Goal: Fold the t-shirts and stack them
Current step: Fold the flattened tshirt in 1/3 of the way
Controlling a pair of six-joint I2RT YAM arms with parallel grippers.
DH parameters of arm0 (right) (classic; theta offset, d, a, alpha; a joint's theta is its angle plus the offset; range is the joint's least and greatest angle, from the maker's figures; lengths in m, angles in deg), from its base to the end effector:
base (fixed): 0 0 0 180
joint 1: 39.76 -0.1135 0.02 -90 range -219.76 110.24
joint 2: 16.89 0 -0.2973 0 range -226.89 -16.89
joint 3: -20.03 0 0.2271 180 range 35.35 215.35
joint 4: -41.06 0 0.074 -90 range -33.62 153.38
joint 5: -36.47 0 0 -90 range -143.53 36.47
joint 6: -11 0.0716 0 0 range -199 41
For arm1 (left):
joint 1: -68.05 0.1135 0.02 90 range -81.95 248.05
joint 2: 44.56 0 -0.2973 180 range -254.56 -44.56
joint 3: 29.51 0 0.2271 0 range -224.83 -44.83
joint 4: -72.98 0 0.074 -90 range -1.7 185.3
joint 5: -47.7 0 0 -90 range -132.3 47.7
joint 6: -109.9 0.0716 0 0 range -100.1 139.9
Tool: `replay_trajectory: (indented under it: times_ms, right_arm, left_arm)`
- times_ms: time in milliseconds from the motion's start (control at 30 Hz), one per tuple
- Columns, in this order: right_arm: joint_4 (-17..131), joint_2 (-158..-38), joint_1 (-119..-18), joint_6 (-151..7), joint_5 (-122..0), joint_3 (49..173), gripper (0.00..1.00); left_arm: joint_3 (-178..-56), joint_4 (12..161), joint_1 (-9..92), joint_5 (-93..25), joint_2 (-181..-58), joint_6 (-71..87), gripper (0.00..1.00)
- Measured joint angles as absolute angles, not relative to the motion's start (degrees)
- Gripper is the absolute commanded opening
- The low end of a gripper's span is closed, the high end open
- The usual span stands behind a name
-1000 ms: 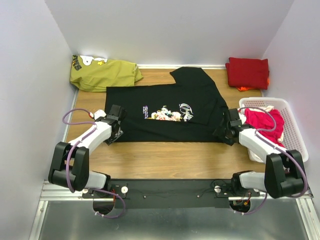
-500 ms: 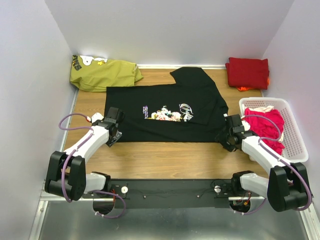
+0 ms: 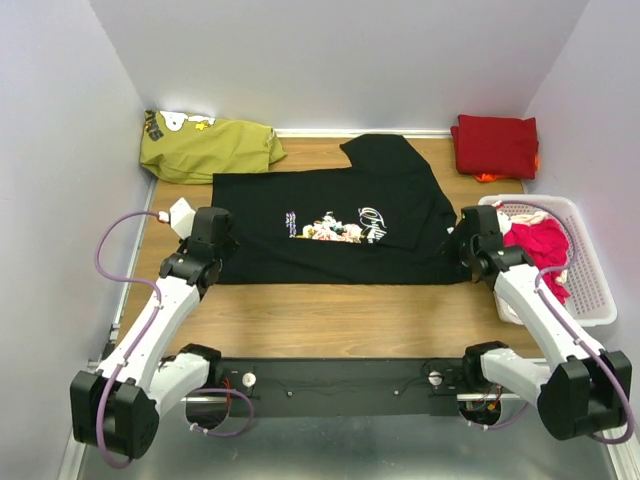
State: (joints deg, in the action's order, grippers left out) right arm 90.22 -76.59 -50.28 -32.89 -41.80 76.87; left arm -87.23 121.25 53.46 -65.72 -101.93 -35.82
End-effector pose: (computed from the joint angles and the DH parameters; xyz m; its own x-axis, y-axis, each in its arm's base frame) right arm 0.1850 0.0196 0.2453 -0.5775 0.6105 -0.5421 0.5198 0.7869 0.3324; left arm 0.1818 -0.0179 0.2616 -0.3826 -0.6839 -0.6212 -0.6085 0.6924 -0.3876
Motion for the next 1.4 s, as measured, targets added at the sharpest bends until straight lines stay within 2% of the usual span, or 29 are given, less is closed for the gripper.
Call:
replay_trajectory:
  times_ms: [167, 433, 867, 1133, 1200, 1400]
  right_arm:
    - [87.97, -82.73, -50.3, -35.12, -41.82, 78.09, 0.57]
    - [83.8, -88.48, -50.3, -37.35, -41.82, 77.92, 0.57]
    - [76.67, -93.14, -50.3, -38.45, -43.27, 73.81, 0.57]
    - [72.74, -95.78, -50.3, -37.94, -44.05, 72.13, 0.55]
    - [72.41, -95.82, -50.3, -37.24, -44.05, 71.97, 0.55]
    - [72.91, -95.58, -50.3, -34.97, -43.68, 71.87, 0.53]
  left_arm:
    - [-86.94, 114.64, 53.46, -65.55, -101.27, -32.94, 0.49]
    - [-86.5, 109.49, 53.42, -65.13, -116.51, -29.81, 0.5]
    - [-82.13, 105.14, 53.42, -64.15, -124.51, -29.83, 0.5]
    - [-83.99, 108.15, 53.33, -65.96, -126.17, -33.59, 0.5]
    - [-84.8, 109.49, 53.31, -66.49, -126.89, -35.04, 0.45]
    - [-86.37, 113.51, 53.31, -67.47, -127.81, -37.55, 0.45]
